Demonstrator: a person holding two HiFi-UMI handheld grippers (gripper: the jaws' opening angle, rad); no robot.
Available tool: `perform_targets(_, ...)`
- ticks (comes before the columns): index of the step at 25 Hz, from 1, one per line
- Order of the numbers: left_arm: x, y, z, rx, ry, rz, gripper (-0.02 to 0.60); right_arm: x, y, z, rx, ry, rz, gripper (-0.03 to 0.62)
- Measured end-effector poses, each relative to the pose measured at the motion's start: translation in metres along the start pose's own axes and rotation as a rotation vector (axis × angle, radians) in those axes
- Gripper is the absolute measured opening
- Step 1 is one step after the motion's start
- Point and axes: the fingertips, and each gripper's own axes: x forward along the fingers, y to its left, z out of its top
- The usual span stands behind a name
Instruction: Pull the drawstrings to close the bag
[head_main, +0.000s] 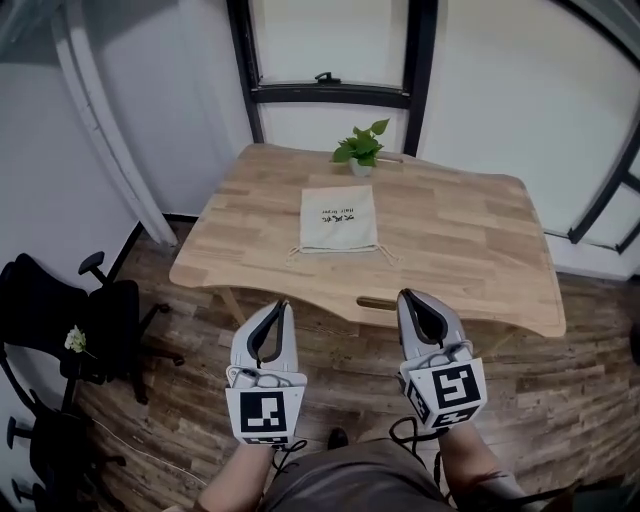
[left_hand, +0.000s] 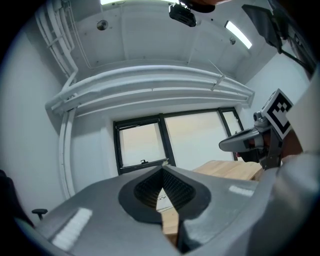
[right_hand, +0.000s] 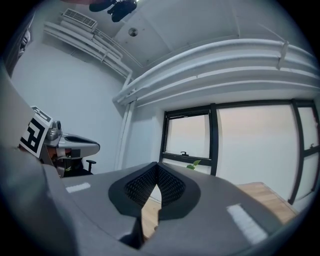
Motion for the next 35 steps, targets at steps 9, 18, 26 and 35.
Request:
perform_targets(9, 0.042, 0.014, -0.040, 0.006, 0.053, -0.034, 0.002, 0.037, -0.023, -0.023, 0.018, 0.030, -0.049, 0.031)
perform_targets(18, 0.113, 0.027, -0.071, -0.010, 0.105, -0.043, 0.002, 0.099, -0.061, -0.052, 0.040, 0.089, -0.042, 0.031)
perform_targets(26, 0.190, 0.046, -0.099, 0.003, 0.179, -0.012, 0.002, 0.172, -0.111, -0.074, 0.067, 0.116, -0.015, 0.031)
perform_targets(35, 0.259, 0.077, -0.092, 0.009, 0.174, 0.046, 0.002, 0.243, -0.144, -0.064, 0.055, 0.105, 0.051, 0.031)
